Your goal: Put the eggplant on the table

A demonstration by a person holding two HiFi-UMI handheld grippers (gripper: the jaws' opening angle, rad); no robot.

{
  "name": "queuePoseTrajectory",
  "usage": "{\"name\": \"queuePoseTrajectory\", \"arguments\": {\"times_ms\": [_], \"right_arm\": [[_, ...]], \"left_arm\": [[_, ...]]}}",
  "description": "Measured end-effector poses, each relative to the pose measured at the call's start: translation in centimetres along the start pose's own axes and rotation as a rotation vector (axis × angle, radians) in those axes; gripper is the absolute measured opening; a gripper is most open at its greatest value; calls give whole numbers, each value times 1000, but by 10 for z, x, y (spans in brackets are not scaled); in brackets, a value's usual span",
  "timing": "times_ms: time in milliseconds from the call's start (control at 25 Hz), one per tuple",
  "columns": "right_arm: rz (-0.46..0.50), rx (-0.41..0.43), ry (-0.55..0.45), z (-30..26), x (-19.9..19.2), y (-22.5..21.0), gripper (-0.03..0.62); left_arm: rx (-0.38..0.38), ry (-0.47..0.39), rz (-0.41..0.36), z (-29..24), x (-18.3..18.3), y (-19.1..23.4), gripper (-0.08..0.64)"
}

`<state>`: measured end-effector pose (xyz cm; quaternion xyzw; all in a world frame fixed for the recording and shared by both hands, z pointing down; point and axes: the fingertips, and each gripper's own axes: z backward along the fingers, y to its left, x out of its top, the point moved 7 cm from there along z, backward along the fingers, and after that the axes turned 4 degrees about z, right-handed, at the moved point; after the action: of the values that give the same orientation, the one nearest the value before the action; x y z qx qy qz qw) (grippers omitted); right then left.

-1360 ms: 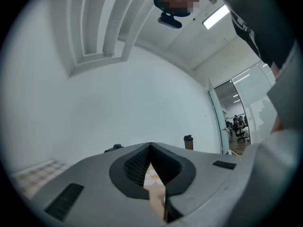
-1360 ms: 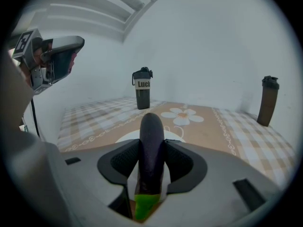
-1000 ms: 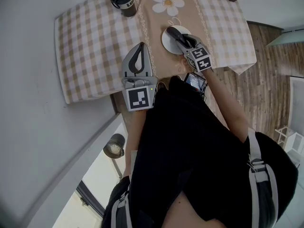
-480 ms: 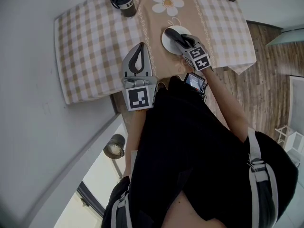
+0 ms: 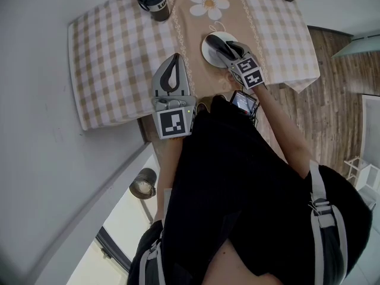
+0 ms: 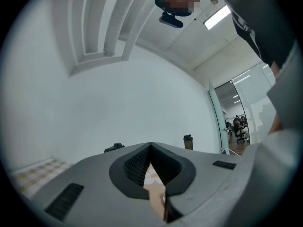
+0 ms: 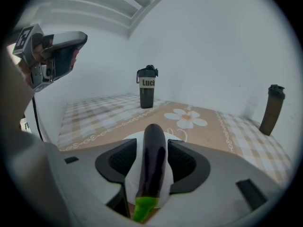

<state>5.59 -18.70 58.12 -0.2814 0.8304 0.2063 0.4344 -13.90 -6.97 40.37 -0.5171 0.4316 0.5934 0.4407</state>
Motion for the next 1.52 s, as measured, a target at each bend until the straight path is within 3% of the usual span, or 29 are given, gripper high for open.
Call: {"name": "queuePoseTrajectory", "arguments": {"times_ms": [240, 440, 640, 840, 1280, 1520], "right_arm": [[-5, -4, -73, 11, 25, -6, 213], [-95, 4, -179, 29, 56, -12, 213], [-70, -3, -273, 51, 91, -11, 213], [-143, 15, -383, 71, 119, -9, 212], [45, -21, -526, 115, 166, 10, 199], [117, -46, -612, 126, 167, 23, 173]], "left_arm": [[-12, 0, 0, -1, -1, -3, 3], [-26, -2, -2, -4, 1, -7, 3], [-44, -2, -6, -8, 2, -10, 3], [-56, -16, -10, -15, 5, -12, 3], [-87, -41, -16, -23, 13, -17, 3], [-94, -58, -22, -21, 19, -20, 3]]}}
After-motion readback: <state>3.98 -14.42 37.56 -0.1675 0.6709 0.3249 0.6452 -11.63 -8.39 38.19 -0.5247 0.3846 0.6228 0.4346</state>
